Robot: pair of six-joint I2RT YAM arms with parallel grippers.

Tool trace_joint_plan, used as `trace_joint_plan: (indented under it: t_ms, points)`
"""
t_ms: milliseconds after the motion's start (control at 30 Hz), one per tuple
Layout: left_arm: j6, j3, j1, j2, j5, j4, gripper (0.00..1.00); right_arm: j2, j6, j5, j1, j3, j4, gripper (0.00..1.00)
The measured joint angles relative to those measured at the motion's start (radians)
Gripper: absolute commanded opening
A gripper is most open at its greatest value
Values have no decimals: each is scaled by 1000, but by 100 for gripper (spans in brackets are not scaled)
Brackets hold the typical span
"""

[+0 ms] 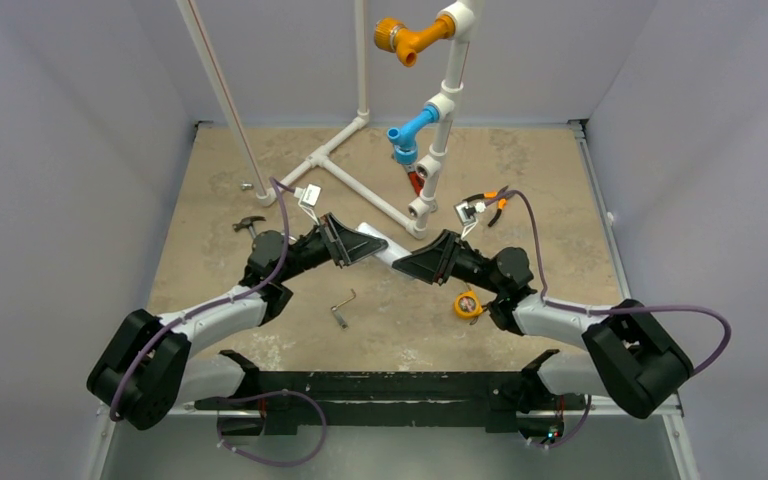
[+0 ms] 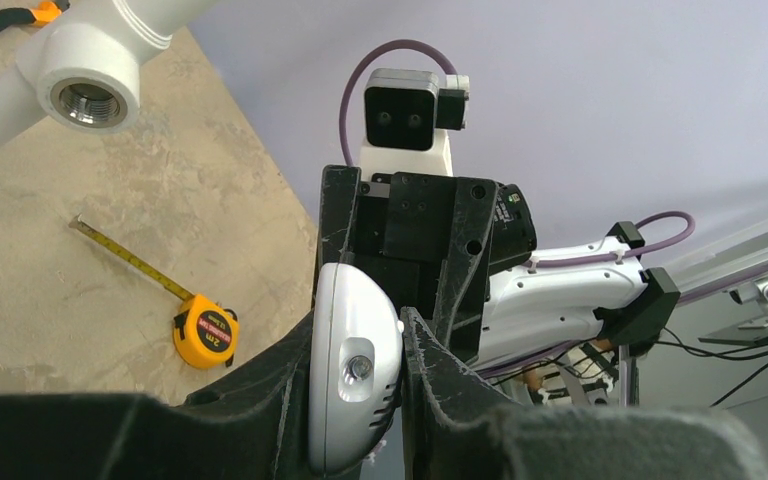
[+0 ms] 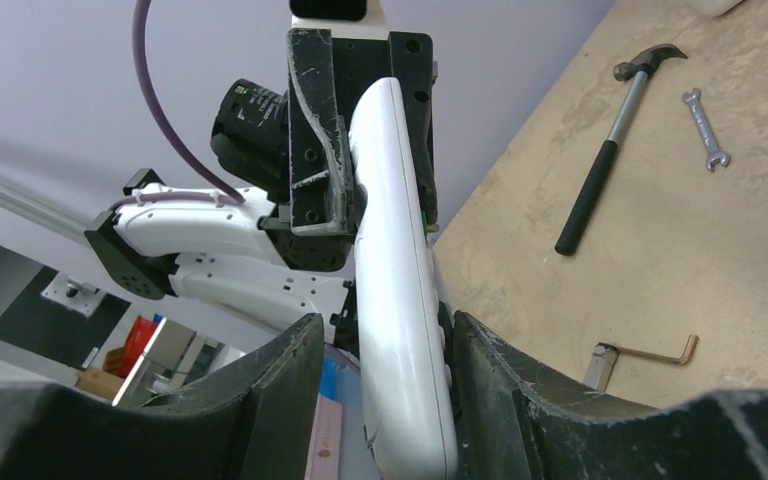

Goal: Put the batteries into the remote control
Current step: Load the battery cover into the remote control.

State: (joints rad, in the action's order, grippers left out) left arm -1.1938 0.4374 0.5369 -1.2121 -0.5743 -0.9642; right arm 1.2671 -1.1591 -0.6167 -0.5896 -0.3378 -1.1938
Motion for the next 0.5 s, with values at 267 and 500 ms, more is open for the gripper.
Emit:
trace_joint_plan:
  t_ms: [267,500]
  points:
    - [0,0,0,-1,-7,-16,0,13,-5,4,0,2,-16,38]
    - [0,0,0,-1,-7,-16,0,21,-9,4,0,2,-21,29]
